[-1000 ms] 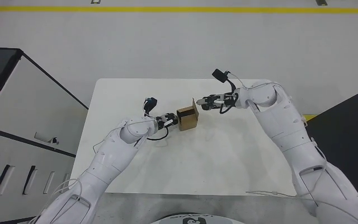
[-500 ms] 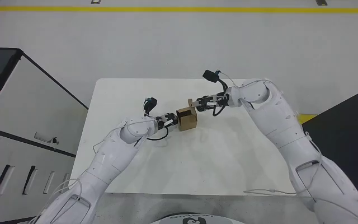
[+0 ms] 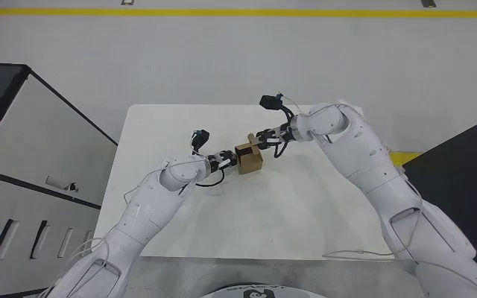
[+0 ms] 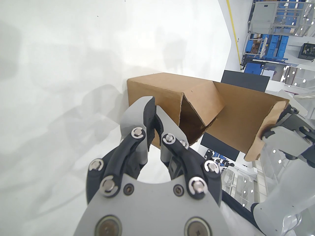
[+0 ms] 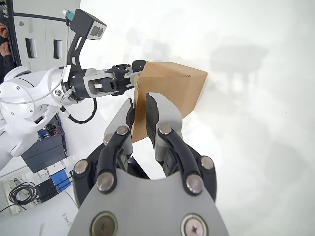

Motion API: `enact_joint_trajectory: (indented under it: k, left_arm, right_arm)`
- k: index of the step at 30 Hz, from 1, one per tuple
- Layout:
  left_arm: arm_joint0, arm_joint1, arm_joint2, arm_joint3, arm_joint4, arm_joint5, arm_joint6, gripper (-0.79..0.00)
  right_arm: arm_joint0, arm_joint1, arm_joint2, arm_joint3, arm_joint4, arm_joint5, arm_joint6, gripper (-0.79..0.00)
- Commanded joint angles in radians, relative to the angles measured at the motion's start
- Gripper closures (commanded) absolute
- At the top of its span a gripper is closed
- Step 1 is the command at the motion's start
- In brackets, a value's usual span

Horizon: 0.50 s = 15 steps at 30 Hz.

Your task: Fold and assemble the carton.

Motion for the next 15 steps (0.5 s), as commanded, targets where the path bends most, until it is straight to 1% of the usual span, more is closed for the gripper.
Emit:
enact_joint_trajectory:
  k: [1, 15]
  left_arm:
    - [0.0, 0.0, 0.0, 0.0, 0.0, 0.0, 0.0, 0.0]
    - [0.0, 0.0, 0.0, 0.0, 0.0, 0.0, 0.0, 0.0]
  right_arm:
    - [0.005, -0.003, -0.009, -0.003, -0.015, 0.001, -0.003, -0.111]
    - [0.044, -0.023, -0.08, -0.03, -0.129, 0.005, 0.011, -0.132]
